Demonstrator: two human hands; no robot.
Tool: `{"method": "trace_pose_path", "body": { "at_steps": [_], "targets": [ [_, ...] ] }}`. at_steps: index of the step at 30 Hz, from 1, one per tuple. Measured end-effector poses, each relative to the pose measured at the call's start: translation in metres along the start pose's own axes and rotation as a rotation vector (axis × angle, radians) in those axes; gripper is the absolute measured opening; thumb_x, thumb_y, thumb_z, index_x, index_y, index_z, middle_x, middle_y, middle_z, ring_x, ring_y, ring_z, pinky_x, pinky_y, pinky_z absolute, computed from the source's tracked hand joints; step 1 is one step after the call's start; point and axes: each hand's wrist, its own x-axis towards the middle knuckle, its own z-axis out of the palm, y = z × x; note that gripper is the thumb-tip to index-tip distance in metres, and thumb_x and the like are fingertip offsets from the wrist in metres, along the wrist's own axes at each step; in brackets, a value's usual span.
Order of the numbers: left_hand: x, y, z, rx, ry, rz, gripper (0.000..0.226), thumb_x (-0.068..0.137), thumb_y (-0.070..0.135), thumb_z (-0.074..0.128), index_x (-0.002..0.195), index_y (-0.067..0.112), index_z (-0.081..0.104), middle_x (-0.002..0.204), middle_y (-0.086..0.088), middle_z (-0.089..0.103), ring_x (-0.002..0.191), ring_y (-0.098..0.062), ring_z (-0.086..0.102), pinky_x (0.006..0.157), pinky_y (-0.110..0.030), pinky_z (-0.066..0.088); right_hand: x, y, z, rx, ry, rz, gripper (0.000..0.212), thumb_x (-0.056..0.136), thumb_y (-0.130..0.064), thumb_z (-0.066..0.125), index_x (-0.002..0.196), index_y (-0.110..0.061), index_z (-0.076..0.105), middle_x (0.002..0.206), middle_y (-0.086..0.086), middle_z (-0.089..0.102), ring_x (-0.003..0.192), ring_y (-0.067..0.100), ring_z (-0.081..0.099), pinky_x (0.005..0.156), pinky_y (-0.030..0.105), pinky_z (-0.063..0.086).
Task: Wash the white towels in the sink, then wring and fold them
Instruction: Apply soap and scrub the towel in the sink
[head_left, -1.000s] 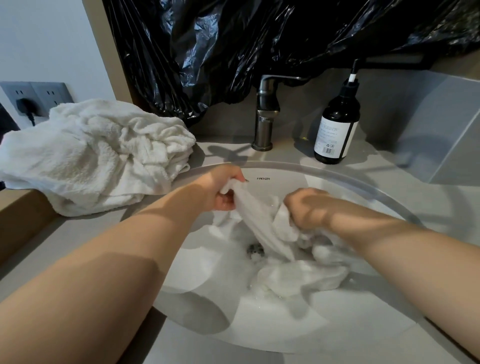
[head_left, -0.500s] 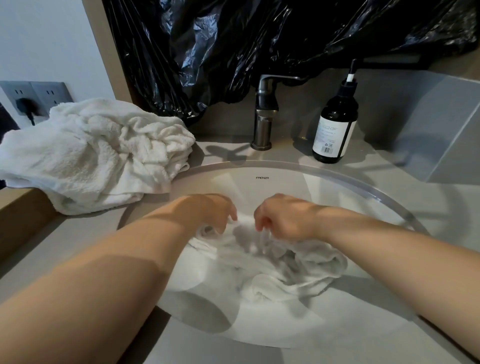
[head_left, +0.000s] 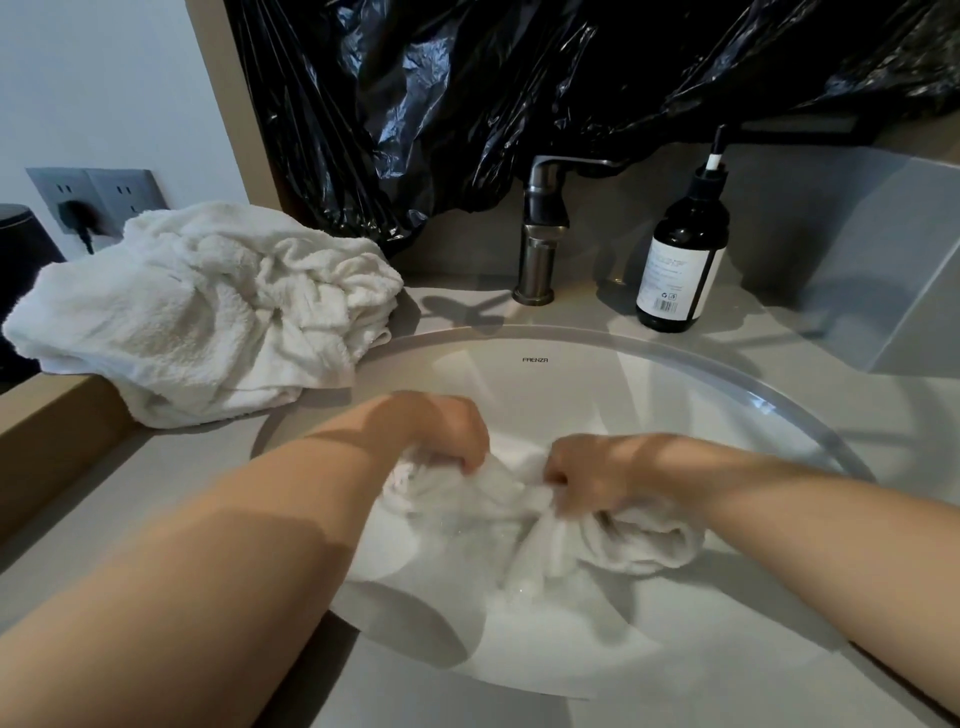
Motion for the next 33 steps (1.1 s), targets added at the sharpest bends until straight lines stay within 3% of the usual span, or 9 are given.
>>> {"method": "trace_pose_path", "body": {
  "at_steps": [3,8,11,14,20,24,27,29,33],
  "targets": [
    [-0.006,-0.003,-0.012,-0.497,0.191,0.003,0.031,0.065,0.017,0.066,0.094,0.003,0.068,0.084,-0.014,0.054,0.070,-0.025,0.047,0.053,-0.029,0.037,-0.005,0.017,-0.022,0.684,0.092,0.071,0.009,0.070,-0.016,0.053,0.064,-0.010,0.056,0.062,0.011,0.050,0.055,0.025,0.048,0.049,0.026,0.037],
    [-0.012,0.014,-0.017,-1.352,0.161,0.058,0.018,0.084,0.010,0.056,0.100,0.004,0.059,0.090,-0.013,0.068,0.083,-0.027,0.065,0.078,-0.036,0.054,-0.011,0.006,-0.045,1.361,0.486,0.055,0.024,0.080,-0.023,0.043,0.057,-0.015,0.041,0.052,0.005,0.041,0.052,0.023,0.040,0.051,0.026,0.030],
    [-0.018,0.039,-0.010,-1.423,0.072,0.168,0.027,0.099,0.029,0.049,0.098,0.006,0.063,0.083,-0.009,0.069,0.081,-0.022,0.065,0.077,-0.034,0.052,-0.011,-0.020,-0.041,1.216,0.680,0.035,0.051,0.078,-0.057,0.047,0.083,-0.008,0.063,0.083,0.011,0.064,0.081,0.029,0.060,0.081,0.037,0.048],
    [-0.019,0.058,-0.005,-1.464,0.139,0.143,0.037,0.101,0.037,0.048,0.082,0.007,0.061,0.063,-0.004,0.062,0.057,-0.015,0.060,0.060,-0.025,0.048,-0.011,-0.035,-0.032,0.928,0.921,0.028,0.046,0.099,-0.041,0.040,0.076,-0.004,0.055,0.071,0.004,0.055,0.074,0.024,0.052,0.069,0.033,0.039],
    [-0.032,0.047,-0.012,-1.155,0.152,0.095,0.031,0.102,0.028,0.048,0.088,0.006,0.065,0.083,-0.007,0.068,0.070,-0.019,0.062,0.066,-0.026,0.051,-0.001,-0.012,-0.036,0.628,0.817,0.121,0.047,0.100,-0.043,0.041,0.069,-0.010,0.055,0.073,0.006,0.057,0.081,0.028,0.055,0.070,0.030,0.037],
    [-0.021,0.016,-0.013,-0.397,0.141,-0.121,0.050,0.093,0.054,0.053,0.120,0.012,0.060,0.116,-0.001,0.057,0.109,-0.026,0.056,0.092,-0.030,0.043,0.001,0.010,-0.034,0.446,0.515,0.253,0.050,0.097,-0.051,0.046,0.068,-0.010,0.047,0.073,0.008,0.052,0.065,0.024,0.049,0.060,0.029,0.035],
    [0.000,0.003,-0.009,0.061,0.298,-0.152,0.030,0.097,0.038,0.050,0.097,0.012,0.066,0.093,-0.007,0.060,0.088,-0.025,0.059,0.067,-0.024,0.044,0.001,0.014,-0.037,0.338,0.536,0.266,0.047,0.097,-0.053,0.042,0.100,-0.007,0.053,0.099,0.012,0.059,0.090,0.028,0.056,0.073,0.031,0.039],
    [0.002,0.001,-0.009,0.061,0.399,-0.116,0.025,0.096,0.037,0.055,0.108,0.018,0.064,0.110,-0.005,0.061,0.099,-0.022,0.057,0.079,-0.026,0.045,-0.003,0.007,-0.038,0.158,0.558,0.267,0.049,0.099,-0.052,0.037,0.116,-0.008,0.049,0.117,0.013,0.057,0.107,0.031,0.054,0.080,0.032,0.038],
    [0.004,-0.001,0.005,0.089,-0.011,-0.002,0.078,0.087,0.050,0.067,0.151,0.029,0.028,0.149,0.003,0.041,0.131,-0.020,0.044,0.109,-0.032,0.036,-0.013,-0.005,-0.020,-0.231,-0.020,0.234,0.076,0.085,-0.067,0.048,0.133,-0.007,0.047,0.133,0.012,0.054,0.118,0.029,0.054,0.079,0.027,0.039]
  ]
}}
